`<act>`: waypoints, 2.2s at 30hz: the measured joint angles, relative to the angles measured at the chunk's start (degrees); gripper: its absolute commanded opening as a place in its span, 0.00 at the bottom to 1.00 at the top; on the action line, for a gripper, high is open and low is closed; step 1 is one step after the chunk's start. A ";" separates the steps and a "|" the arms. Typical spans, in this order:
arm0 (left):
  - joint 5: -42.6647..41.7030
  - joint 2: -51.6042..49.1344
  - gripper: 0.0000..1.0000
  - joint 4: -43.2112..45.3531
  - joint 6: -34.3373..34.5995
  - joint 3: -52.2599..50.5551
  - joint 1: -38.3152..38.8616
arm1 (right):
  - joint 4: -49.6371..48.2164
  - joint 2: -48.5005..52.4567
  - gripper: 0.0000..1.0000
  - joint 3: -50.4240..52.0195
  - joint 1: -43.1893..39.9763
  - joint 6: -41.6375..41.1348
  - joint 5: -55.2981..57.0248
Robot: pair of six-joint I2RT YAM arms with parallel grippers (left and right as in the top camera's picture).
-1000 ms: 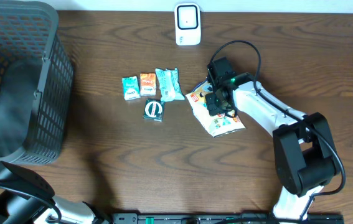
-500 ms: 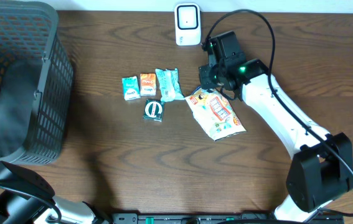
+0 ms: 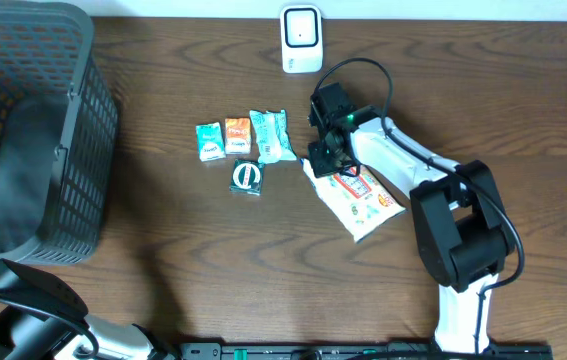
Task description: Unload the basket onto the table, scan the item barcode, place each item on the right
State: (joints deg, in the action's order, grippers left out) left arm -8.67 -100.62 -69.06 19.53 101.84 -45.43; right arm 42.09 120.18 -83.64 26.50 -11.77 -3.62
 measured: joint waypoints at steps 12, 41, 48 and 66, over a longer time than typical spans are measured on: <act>0.00 0.00 0.98 0.02 0.00 0.00 0.00 | 23.61 -26.86 0.04 -7.26 -2.99 2.32 6.62; 0.00 0.00 0.98 0.00 0.00 0.00 0.00 | 2.67 -25.16 0.01 21.38 -2.80 -5.11 -1.99; 0.00 0.00 0.98 0.00 0.00 0.00 0.00 | 3.13 -25.18 0.01 13.88 -2.80 -3.87 5.86; 0.00 0.00 0.98 0.02 0.00 0.02 0.00 | -4.68 -14.38 0.01 21.62 -2.43 -5.01 -1.51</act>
State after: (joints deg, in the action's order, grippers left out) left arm -8.67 -100.62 -69.04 19.53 101.86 -45.43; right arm 37.41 105.80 -62.02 24.08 -16.78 -5.13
